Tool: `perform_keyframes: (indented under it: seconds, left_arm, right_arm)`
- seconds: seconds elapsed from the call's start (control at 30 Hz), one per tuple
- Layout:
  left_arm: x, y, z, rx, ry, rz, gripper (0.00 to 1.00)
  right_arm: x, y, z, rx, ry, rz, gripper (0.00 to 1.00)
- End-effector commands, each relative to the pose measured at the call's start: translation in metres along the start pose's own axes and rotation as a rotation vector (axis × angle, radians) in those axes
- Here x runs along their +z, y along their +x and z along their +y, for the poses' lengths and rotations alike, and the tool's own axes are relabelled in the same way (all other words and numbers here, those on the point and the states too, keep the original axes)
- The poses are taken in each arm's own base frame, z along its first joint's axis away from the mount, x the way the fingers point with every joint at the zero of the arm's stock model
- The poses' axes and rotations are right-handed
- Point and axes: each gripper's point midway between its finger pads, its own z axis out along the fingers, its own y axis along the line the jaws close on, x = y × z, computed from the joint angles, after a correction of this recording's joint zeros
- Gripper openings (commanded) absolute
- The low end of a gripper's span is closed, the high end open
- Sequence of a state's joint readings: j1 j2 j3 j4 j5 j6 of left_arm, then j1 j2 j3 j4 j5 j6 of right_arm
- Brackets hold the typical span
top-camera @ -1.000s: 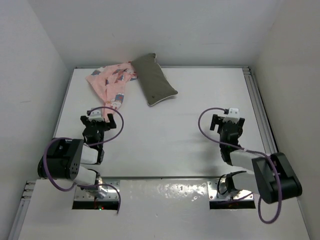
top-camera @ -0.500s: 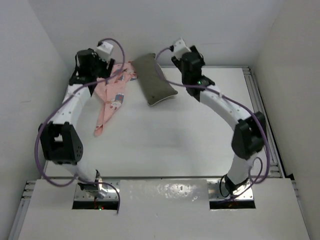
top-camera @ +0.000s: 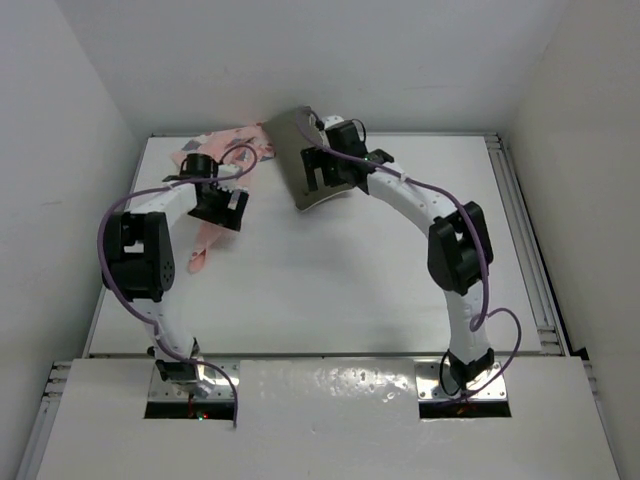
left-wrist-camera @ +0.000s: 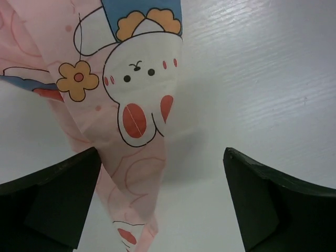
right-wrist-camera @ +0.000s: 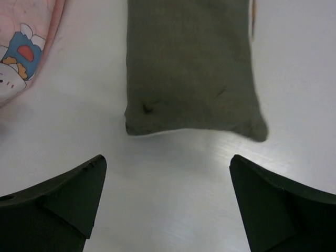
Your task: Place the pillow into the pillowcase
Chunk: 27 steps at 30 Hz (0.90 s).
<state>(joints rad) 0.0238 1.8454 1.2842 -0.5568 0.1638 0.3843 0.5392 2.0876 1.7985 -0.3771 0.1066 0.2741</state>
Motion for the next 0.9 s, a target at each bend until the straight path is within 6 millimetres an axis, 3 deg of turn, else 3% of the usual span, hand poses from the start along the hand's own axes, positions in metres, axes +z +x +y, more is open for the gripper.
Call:
perform_keyframes:
  seconds: [0.0, 0.03, 0.07, 0.1, 0.13, 0.17, 0.23, 0.27, 0.33, 0.37, 0.43, 0.47, 0.5, 0.6, 0.63, 0.67, 0.7, 0.73, 0.77, 0.83, 0.87]
  left_arm:
    - [-0.002, -0.031, 0.019, -0.013, -0.088, -0.125, 1.00]
    - [0.008, -0.029, 0.020, -0.017, -0.091, -0.113, 0.99]
    - [0.012, -0.028, 0.020, -0.014, -0.095, -0.108, 0.92]
    - [0.015, -0.028, 0.019, -0.009, -0.089, -0.106, 0.86]
    - [0.015, -0.031, 0.016, -0.002, -0.083, -0.112, 0.76]
    - [0.013, -0.034, 0.015, 0.001, -0.076, -0.121, 0.51]
    - [0.002, -0.041, 0.012, 0.011, -0.065, -0.153, 0.23]
    - [-0.005, -0.045, 0.013, 0.008, -0.076, -0.162, 0.01]
    - [-0.027, -0.059, 0.017, -0.014, -0.107, -0.205, 0.00]
    - [-0.036, -0.064, 0.019, -0.022, -0.112, -0.222, 0.00]
    - [-0.066, -0.080, 0.022, -0.029, -0.112, -0.282, 0.00]
    - [-0.080, -0.088, 0.029, -0.039, -0.126, -0.314, 0.00]
    - [-0.090, -0.091, 0.031, -0.044, -0.129, -0.327, 0.00]
    - [-0.126, -0.104, 0.042, -0.048, -0.176, -0.377, 0.00]
    - [-0.132, -0.104, 0.047, -0.058, -0.190, -0.377, 0.00]
    - [-0.137, -0.106, 0.049, -0.059, -0.198, -0.379, 0.00]
    - [-0.146, -0.111, 0.053, -0.062, -0.217, -0.389, 0.00]
    - [-0.149, -0.111, 0.057, -0.069, -0.226, -0.390, 0.00]
    - [-0.159, -0.118, 0.060, -0.068, -0.233, -0.407, 0.00]
    - [-0.166, -0.124, 0.064, -0.061, -0.238, -0.415, 0.00]
    - [-0.180, -0.135, 0.069, -0.055, -0.253, -0.447, 0.00]
  right_arm:
    - [0.024, 0.016, 0.014, 0.195, -0.030, 0.019, 0.99]
    - [0.032, 0.021, 0.008, 0.219, 0.010, 0.024, 0.99]
    - [0.038, 0.017, 0.009, 0.276, 0.027, 0.021, 0.99]
    - [0.056, 0.033, 0.004, 0.309, 0.061, 0.055, 0.99]
    - [0.063, 0.034, 0.002, 0.365, 0.084, 0.056, 0.99]
    - [0.069, 0.028, 0.000, 0.395, 0.088, 0.045, 0.99]
    - [0.088, 0.042, 0.000, 0.467, 0.105, 0.062, 0.98]
    - [0.093, 0.045, -0.002, 0.490, 0.111, 0.055, 0.92]
    - [0.104, 0.057, -0.008, 0.574, 0.130, 0.071, 0.75]
    - [0.106, 0.062, -0.012, 0.618, 0.124, 0.092, 0.48]
    - [0.106, 0.066, -0.016, 0.727, 0.098, 0.123, 0.22]
    - [0.104, 0.071, -0.022, 0.768, 0.069, 0.147, 0.00]
    - [0.100, 0.069, -0.027, 0.790, 0.067, 0.141, 0.00]
    - [0.071, 0.059, -0.057, 0.785, 0.120, 0.064, 0.00]
    - [0.062, 0.070, -0.065, 0.757, 0.141, 0.056, 0.00]
    - [0.050, 0.065, -0.079, 0.753, 0.164, 0.025, 0.00]
    - [0.018, 0.034, -0.091, 0.742, 0.184, -0.071, 0.00]
    - [0.002, 0.027, -0.100, 0.718, 0.205, -0.107, 0.00]
    - [-0.035, 0.007, -0.113, 0.718, 0.217, -0.186, 0.00]
    - [-0.078, -0.020, -0.136, 0.651, 0.280, -0.298, 0.00]
    - [-0.101, -0.037, -0.141, 0.622, 0.298, -0.363, 0.00]
